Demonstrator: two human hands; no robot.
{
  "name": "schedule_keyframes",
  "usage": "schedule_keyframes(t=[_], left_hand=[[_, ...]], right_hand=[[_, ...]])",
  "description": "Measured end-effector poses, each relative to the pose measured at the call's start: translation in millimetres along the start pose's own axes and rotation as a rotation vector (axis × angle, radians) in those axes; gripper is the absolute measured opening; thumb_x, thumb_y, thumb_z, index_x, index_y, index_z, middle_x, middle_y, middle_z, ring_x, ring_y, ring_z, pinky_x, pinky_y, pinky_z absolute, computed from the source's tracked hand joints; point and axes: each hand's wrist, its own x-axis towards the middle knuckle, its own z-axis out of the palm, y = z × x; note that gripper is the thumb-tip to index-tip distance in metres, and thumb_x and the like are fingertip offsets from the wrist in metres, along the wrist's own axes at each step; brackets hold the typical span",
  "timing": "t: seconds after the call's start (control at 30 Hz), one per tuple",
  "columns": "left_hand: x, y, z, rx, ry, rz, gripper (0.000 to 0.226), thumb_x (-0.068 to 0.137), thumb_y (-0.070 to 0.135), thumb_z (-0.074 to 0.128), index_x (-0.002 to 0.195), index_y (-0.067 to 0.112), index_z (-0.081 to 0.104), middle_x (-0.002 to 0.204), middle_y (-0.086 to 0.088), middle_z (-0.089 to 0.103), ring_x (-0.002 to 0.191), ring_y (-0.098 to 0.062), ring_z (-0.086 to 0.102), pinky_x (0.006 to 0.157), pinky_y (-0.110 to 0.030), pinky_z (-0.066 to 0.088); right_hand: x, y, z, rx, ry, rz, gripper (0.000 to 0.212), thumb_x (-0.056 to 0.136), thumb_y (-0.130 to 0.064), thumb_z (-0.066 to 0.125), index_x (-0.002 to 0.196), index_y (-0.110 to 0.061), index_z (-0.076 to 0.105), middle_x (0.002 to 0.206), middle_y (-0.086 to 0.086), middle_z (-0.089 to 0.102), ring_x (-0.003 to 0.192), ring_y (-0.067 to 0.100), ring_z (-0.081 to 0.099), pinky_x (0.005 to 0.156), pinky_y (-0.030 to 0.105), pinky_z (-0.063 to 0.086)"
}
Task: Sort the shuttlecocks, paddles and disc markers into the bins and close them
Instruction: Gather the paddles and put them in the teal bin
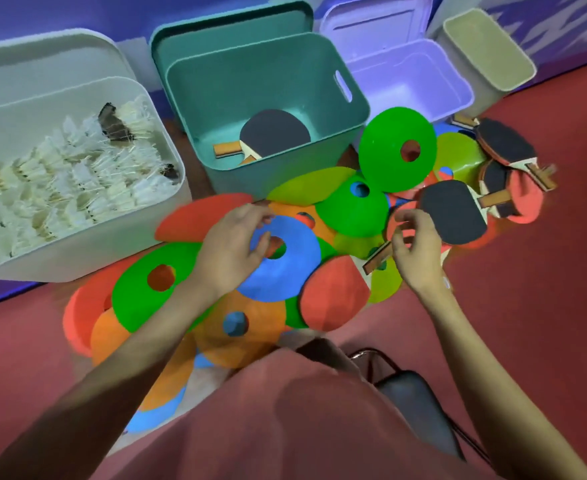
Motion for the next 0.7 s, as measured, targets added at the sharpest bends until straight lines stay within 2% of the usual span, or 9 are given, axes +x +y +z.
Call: schedule_keyframes(t=[0.07,0.1,0.2,0.23,0.33,0.43,0.57,0.63,0.7], left_hand=[[1.0,3.4,10.9,0.028,-0.034,-0.015,0.037,0.084,0.029,0.044,0.107,0.007,0.062,0.098,-0.008,0.064,0.093,-0.026,0.061,0.081,-0.034,0.045],[1.8,4.7,16.0,0.041,-0.048,-0.037,0.034,0.083,0.027,0.046,0.105,0.006,0.063,0.096,-0.008,0.065,0.092,-0.028,0.062,0.079,-0.036,0.047],[2.7,8.8,33.3,0.085,-0.064,-0.092,0.029,0.08,0.018,0.052,0.103,0.005,0.064,0.095,-0.011,0.066,0.091,-0.031,0.063,0.08,-0.036,0.046],[2.6,9.9,39.9,0.098,-0.063,-0.098,0.029,0.08,0.017,0.054,0.103,0.004,0.065,0.096,-0.012,0.067,0.091,-0.031,0.064,0.082,-0.034,0.043],[4.6,16.0,57.4,0.125,-0.049,-0.138,0.028,0.081,0.018,0.055,0.104,0.005,0.064,0.1,-0.012,0.068,0.094,-0.03,0.063,0.085,-0.033,0.042],[6.4,27.7,70.2,0.123,0.031,-0.219,0.027,0.081,0.014,0.057,0.106,0.005,0.064,0.099,-0.011,0.068,0.092,-0.028,0.063,0.083,-0.033,0.045],[8.1,43.6,84.6,0.117,0.149,-0.352,0.026,0.081,0.002,0.062,0.107,0.005,0.064,0.099,-0.011,0.068,0.087,-0.025,0.064,0.078,-0.029,0.046],[6.9,49.3,90.5,0.123,0.201,-0.4,0.024,0.082,0.005,0.06,0.106,0.005,0.064,0.098,-0.012,0.069,0.087,-0.027,0.065,0.079,-0.034,0.049],[6.5,56.1,94.5,0.119,0.273,-0.447,0.023,0.084,0.006,0.061,0.106,0.005,0.063,0.097,-0.012,0.069,0.086,-0.028,0.065,0.078,-0.038,0.052]], right_hand=[[-9.3,32.5,1.4,-0.164,-0.175,-0.092,0.034,0.081,0.008,0.051,0.113,-0.001,0.055,0.11,0.016,0.057,0.099,0.03,0.055,0.08,0.036,0.047],[-12.5,44.7,5.7,-0.256,-0.282,-0.166,0.04,0.078,0.01,0.051,0.116,-0.002,0.055,0.112,0.016,0.057,0.103,0.035,0.053,0.085,0.041,0.045],[-13.4,69.0,20.2,-0.519,-0.498,-0.467,0.048,0.073,-0.006,0.042,0.119,-0.006,0.059,0.12,0.014,0.058,0.111,0.034,0.053,0.089,0.039,0.038],[-8.6,77.4,24.3,-0.584,-0.511,-0.57,0.044,0.075,-0.011,0.042,0.115,-0.007,0.061,0.117,0.012,0.059,0.11,0.033,0.054,0.089,0.037,0.035],[10.7,93.4,33.6,-0.631,-0.505,-0.776,0.017,0.075,-0.011,0.062,0.092,-0.01,0.06,0.095,0.01,0.056,0.092,0.029,0.05,0.082,0.036,0.033],[25.2,92.1,36.8,-0.577,-0.553,-0.884,0.01,0.079,-0.018,0.051,0.076,-0.008,0.054,0.078,0.011,0.048,0.075,0.027,0.044,0.065,0.037,0.036],[34.1,102.5,35.6,-0.597,-0.584,-1.021,0.015,0.083,-0.017,0.045,0.075,-0.008,0.054,0.075,0.01,0.049,0.074,0.024,0.035,0.06,0.036,0.03],[43.1,104.2,28.0,-0.559,-0.585,-1.069,0.02,0.083,-0.017,0.041,0.077,-0.008,0.058,0.073,0.009,0.051,0.072,0.025,0.04,0.062,0.034,0.024],[53.7,100.4,18.9,-0.559,-0.59,-1.112,0.005,0.077,-0.012,0.055,0.08,-0.009,0.058,0.073,0.008,0.051,0.069,0.026,0.049,0.064,0.034,0.025]])
